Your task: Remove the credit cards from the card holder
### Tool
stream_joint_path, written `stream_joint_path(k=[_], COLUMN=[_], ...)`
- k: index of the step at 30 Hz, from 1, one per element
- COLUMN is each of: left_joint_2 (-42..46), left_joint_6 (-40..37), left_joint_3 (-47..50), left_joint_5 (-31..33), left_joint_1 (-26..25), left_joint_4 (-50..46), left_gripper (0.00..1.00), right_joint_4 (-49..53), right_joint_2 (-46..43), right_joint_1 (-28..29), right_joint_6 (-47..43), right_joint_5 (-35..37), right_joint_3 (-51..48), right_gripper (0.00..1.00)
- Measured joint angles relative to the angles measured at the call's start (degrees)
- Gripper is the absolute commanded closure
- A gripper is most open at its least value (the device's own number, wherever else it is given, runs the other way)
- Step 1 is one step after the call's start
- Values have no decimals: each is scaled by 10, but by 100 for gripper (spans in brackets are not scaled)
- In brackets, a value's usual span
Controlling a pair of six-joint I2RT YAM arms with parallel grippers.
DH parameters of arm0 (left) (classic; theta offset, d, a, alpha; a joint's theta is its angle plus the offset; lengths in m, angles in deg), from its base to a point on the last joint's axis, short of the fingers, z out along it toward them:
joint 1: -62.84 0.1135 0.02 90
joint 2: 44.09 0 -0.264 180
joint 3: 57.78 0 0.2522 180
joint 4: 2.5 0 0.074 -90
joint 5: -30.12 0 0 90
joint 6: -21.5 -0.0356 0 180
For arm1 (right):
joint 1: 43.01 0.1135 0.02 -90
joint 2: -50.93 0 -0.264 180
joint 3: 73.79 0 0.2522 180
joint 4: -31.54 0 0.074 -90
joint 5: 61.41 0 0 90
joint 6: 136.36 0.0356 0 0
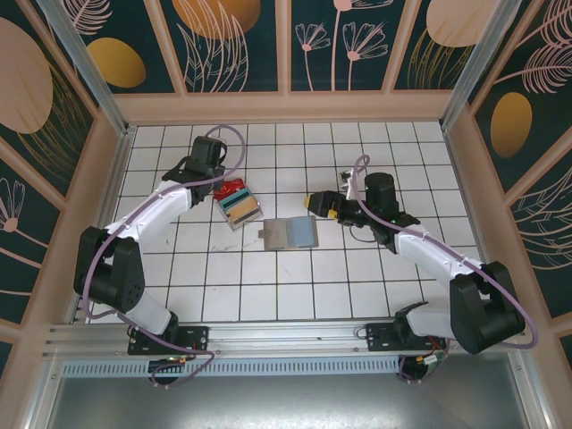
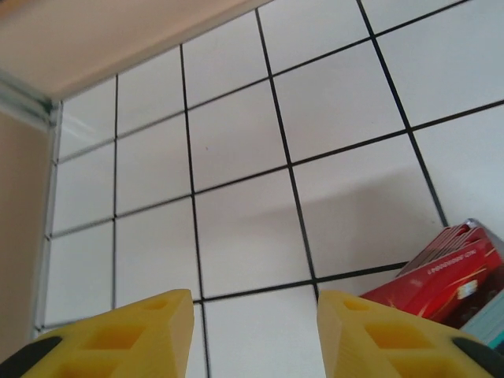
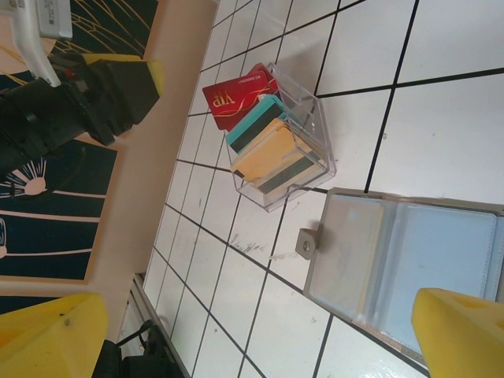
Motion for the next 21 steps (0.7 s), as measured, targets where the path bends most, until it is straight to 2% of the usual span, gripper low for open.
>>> stream_joint_path(k=[2, 5, 13, 21], left_joint_2=[-5, -25, -86, -89], left_joint_6=[43, 108, 261, 318], left_joint_3=[-13, -33, -51, -53], left_joint_5=[-11, -34, -94, -102], left_joint_1=[1, 3, 4, 4], left_joint_4=[-24, -54, -100, -103], left_gripper=[53, 44, 31, 31], right_joint_4=[-1, -2, -4, -4], right_joint_2=[0, 1, 1, 1], right_joint_1=[0, 0, 0, 0], right_joint_6=[1, 1, 6, 8], right_joint_5=[0, 0, 0, 0], right_joint_3=[-1, -2, -2, -2], right_gripper=[1, 1, 1, 1])
